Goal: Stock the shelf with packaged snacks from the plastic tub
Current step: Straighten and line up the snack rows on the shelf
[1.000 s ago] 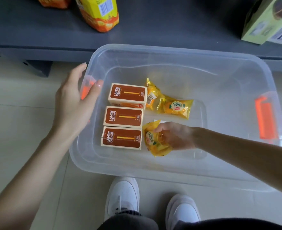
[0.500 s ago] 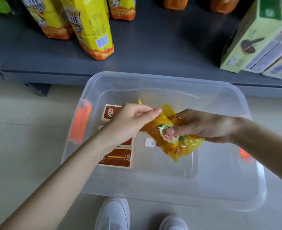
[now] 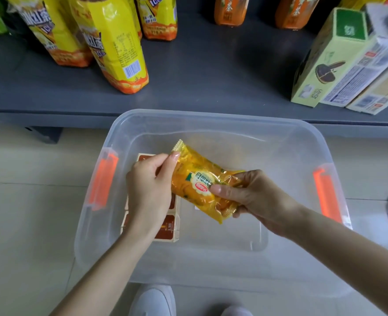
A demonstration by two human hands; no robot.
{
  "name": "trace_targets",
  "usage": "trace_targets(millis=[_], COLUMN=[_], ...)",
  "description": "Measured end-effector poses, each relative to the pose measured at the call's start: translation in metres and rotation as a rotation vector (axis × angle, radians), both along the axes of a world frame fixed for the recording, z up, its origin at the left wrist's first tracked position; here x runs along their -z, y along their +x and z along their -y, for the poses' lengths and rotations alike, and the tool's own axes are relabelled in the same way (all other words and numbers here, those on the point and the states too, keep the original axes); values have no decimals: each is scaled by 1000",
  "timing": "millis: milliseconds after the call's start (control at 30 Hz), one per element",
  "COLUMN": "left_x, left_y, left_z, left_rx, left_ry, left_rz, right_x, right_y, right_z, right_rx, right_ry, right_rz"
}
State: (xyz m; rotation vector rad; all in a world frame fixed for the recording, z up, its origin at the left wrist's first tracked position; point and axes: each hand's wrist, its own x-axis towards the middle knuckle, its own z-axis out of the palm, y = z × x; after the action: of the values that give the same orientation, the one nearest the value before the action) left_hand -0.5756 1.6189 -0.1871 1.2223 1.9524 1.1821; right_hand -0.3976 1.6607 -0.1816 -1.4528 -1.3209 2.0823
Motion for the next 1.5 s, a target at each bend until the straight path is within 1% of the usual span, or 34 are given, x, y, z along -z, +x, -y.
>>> trace_targets(millis=[67, 133, 200, 233, 300, 400, 433, 500, 567, 600, 633, 700, 800, 833, 900, 967, 1033, 1167, 1233, 1333, 1400, 1500], left_x=[-1, -6, -13, -16, -20, -21, -20, -17, -15, -14, -13, -15, -18, -17, -17, -18, -17, -16, -15, -15, -17, -19], left_y=[-5, -12, -14, -13, -9, -4, -3, -1, -2, -6, -12, -28, -51, -57, -63, -66, -69, -72, -71, -67, -64, -61], left_z=[1, -1, -2, -2, -1, 2, 5, 12, 15, 15, 13, 7, 1, 0, -2, -2, 0, 4, 4, 3, 1, -2], left_rx=[36, 190, 323, 325, 223, 46, 45, 135, 182, 179, 161, 130, 159, 169, 155, 138, 132, 131, 110, 93, 96, 117], left_ry=[5, -60, -129, -142, -169, -301, -358, -449, -466, -447, -426, -391, -374, -364, -344, -334, -346, -373, -376, -372, -367, -373], left_rz=[-50, -42, -9, 31, 173, 621, 708, 711, 639, 602, 565, 513, 434, 408, 419, 470, 517, 628, 666, 694, 693, 686], right_x=[-2, -5, -7, -7, -4, 1, 4, 6, 5, 4, 3, 12, 44, 55, 79, 100, 115, 133, 136, 133, 130, 128], right_y=[-1, 2, 2, 0, -6, -14, -15, -17, -16, -13, -9, 3, 19, 21, 19, 15, 12, 13, 11, 7, 6, 9], right_z=[-2, -9, -12, -11, -7, -3, -2, 0, 1, -1, -5, -24, -53, -60, -66, -66, -65, -63, -62, -60, -57, -46], right_rx=[-47, -149, -210, -204, -129, 76, 143, 210, 177, 131, 75, -14, -103, -186, -368, -518, -607, -589, -574, -534, -588, -736], right_ry=[44, 84, 63, 39, -6, -67, -89, -132, -153, -142, -104, 54, 360, 437, 523, 621, 710, 775, 770, 705, 650, 593], right_rz=[33, 81, 44, 7, -52, -163, -214, -304, -320, -274, -188, 74, 508, 629, 767, 859, 933, 1030, 1052, 1024, 1001, 995])
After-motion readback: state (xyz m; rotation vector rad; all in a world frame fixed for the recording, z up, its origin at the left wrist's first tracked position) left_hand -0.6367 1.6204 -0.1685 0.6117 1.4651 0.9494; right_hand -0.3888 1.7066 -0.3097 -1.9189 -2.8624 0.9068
